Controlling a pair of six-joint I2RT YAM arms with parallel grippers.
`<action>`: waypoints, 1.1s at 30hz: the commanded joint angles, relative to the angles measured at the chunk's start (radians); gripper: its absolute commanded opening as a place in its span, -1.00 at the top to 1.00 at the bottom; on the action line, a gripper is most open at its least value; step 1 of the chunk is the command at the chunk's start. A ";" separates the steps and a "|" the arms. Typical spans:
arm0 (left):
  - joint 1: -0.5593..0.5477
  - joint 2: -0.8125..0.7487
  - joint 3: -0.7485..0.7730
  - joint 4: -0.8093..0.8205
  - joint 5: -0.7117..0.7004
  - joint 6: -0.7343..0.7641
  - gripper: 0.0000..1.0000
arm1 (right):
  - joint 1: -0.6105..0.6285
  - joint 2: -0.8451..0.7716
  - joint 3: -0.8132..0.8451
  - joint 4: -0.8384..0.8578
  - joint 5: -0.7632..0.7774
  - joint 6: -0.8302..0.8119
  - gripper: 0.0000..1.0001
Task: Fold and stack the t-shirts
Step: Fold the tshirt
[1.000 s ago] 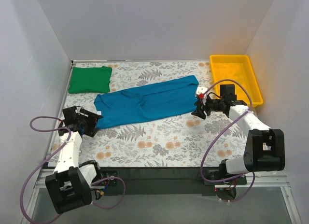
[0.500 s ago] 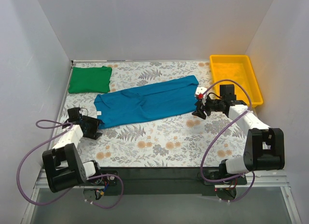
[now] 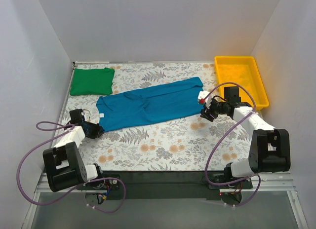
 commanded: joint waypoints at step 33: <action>0.027 -0.164 0.026 -0.088 -0.067 0.101 1.00 | 0.047 0.323 0.168 -0.264 0.364 -0.600 0.89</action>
